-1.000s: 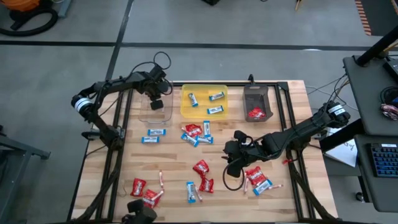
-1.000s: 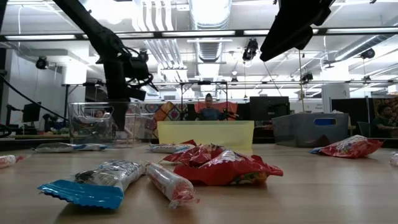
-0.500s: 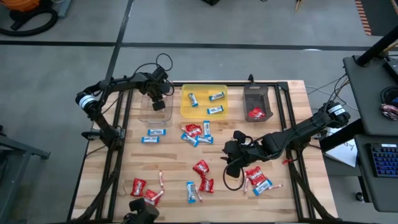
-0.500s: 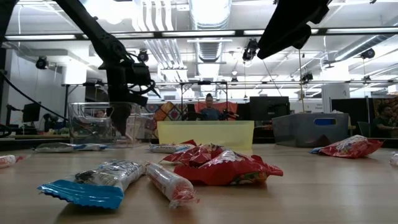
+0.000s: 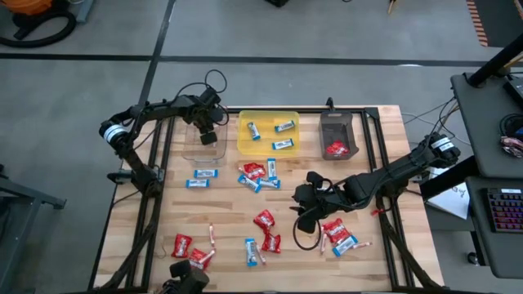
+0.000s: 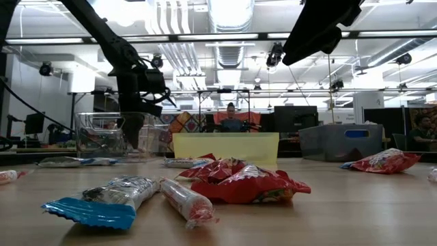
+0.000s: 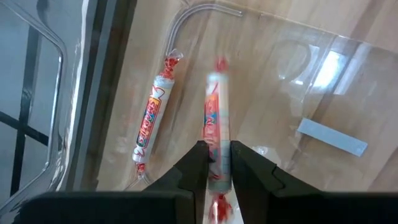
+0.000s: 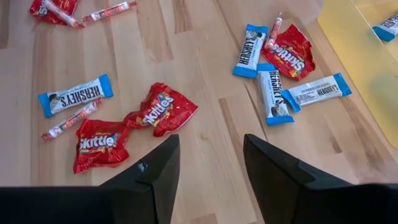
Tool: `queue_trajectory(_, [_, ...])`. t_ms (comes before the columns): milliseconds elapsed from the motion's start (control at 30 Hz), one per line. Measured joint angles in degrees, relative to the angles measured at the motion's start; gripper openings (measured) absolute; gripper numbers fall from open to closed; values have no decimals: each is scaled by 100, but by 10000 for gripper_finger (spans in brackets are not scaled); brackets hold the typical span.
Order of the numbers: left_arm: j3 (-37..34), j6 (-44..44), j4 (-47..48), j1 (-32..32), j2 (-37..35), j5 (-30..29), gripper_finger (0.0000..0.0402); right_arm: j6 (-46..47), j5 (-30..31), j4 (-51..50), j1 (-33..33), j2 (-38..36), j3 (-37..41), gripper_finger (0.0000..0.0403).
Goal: Sort candy
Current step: Put the orange candy into the transparent bin, then put the red candy into the black bin
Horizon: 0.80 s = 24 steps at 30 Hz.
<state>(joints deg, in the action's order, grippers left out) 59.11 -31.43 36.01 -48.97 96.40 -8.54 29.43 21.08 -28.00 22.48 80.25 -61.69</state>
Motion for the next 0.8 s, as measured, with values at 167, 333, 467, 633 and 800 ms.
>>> queue_trajectory(167, [0, 38, 0, 0, -2, 0, 98, 0, -1, -1, 0, 0, 0, 172])
queue_trajectory(333, [0, 42, 11, 0, -91, -52, 145, 0, 0, -1, 0, 0, 0, 172])
queue_trajectory(467, [0, 42, 59, 0, -336, -52, 161, 7, 0, -1, 0, 0, 0, 172])
queue_trajectory(633, [0, 175, 61, 0, -942, -13, 159, 11, 0, -1, 0, 0, 0, 171])
queue_trajectory(800, [-19, 1119, 12, 17, -1757, 1195, 152, 15, -2, -3, 0, 0, 0, 170])
